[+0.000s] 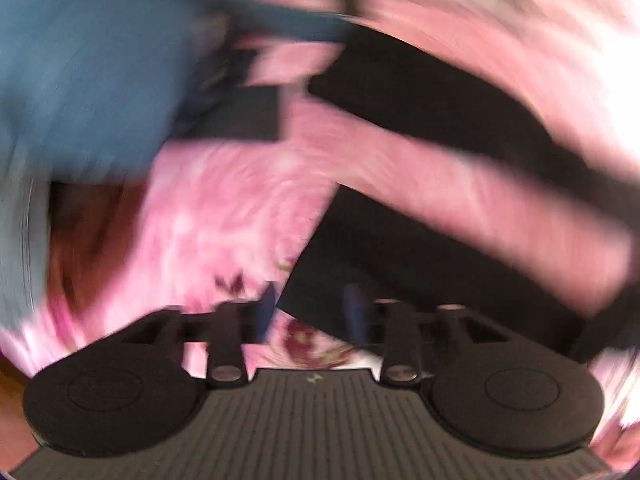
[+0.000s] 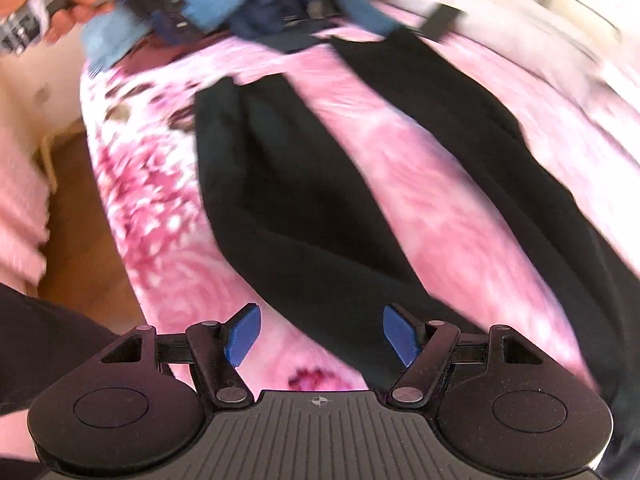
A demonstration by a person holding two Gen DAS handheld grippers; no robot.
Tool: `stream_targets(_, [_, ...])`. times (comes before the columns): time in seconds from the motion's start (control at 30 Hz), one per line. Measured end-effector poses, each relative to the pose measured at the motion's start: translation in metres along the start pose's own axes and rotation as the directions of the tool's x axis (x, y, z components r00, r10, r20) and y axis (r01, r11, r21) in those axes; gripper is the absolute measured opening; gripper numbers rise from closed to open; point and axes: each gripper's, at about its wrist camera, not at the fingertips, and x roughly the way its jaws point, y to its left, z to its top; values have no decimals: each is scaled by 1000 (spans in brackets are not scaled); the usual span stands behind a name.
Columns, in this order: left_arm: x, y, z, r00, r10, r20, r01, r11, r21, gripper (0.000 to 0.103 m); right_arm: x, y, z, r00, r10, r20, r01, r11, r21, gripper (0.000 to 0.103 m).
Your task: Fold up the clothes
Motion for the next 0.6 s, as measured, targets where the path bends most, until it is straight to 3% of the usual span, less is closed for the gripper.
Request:
stream_targets(0.03, [3, -10, -5, 1000, -26, 14, 23, 988, 154, 61, 7, 3, 4, 1000, -3, -6, 3, 999, -46, 71])
stream_targets(0.07, [7, -19, -11, 998, -54, 24, 44, 951, 305, 64, 14, 6, 7, 1000, -5, -15, 3, 996, -89, 71])
stream_targets(0.1, [10, -29, -16, 996, -83, 30, 61, 892, 448, 64, 22, 9, 10, 1000, -1, -30, -2, 992, -130, 71])
stream_targets(0.13, [13, -39, -21, 993, -112, 31, 74, 811, 581, 66, 30, 11, 13, 999, 4, -48, -12, 985, -170, 71])
stream_targets(0.2, [26, -52, -33, 988, -154, 31, 71, 616, 784, 67, 47, 15, 17, 994, 29, -101, -54, 966, -253, 71])
stream_targets(0.27, [46, -57, -41, 984, -178, 31, 51, 439, 897, 67, 60, 16, 21, 989, 45, -144, -88, 949, -303, 71])
stream_targets(0.3, [56, -58, -44, 982, -188, 34, 39, 373, 927, 67, 66, 16, 22, 986, 54, -159, -102, 943, -317, 71])
stream_targets(0.33, [66, -57, -43, 980, -197, 35, 35, 338, 940, 67, 70, 15, 23, 984, 65, -169, -117, 940, -320, 70])
stream_targets(0.37, [77, -54, -38, 979, -204, 18, 51, 327, 944, 66, 74, 14, 26, 981, 73, -180, -128, 940, -318, 63])
stream_targets(0.4, [85, -50, -32, 977, -212, -24, 96, 337, 937, 65, 78, 14, 28, 979, 78, -189, -136, 939, -315, 34])
stream_targets(0.43, [92, -45, -26, 972, -223, -77, 154, 354, 922, 52, 80, 14, 30, 977, 79, -197, -139, 940, -313, 22])
stream_targets(0.47, [95, -42, -20, 966, -230, -122, 205, 379, 903, 22, 80, 14, 33, 976, 82, -203, -142, 942, -305, 19])
stream_targets(0.5, [94, -39, -15, 959, -234, -163, 249, 409, 878, 6, 76, 14, 36, 974, 87, -207, -145, 947, -286, 9])
stream_targets(0.53, [89, -34, -13, 955, -235, -178, 266, 425, 865, 0, 71, 14, 39, 974, 91, -209, -146, 952, -267, 7])
stream_targets(0.6, [64, -20, -15, 939, -270, -212, 316, 438, 842, 0, 49, 13, 47, 973, 99, -208, -148, 961, -232, 4])
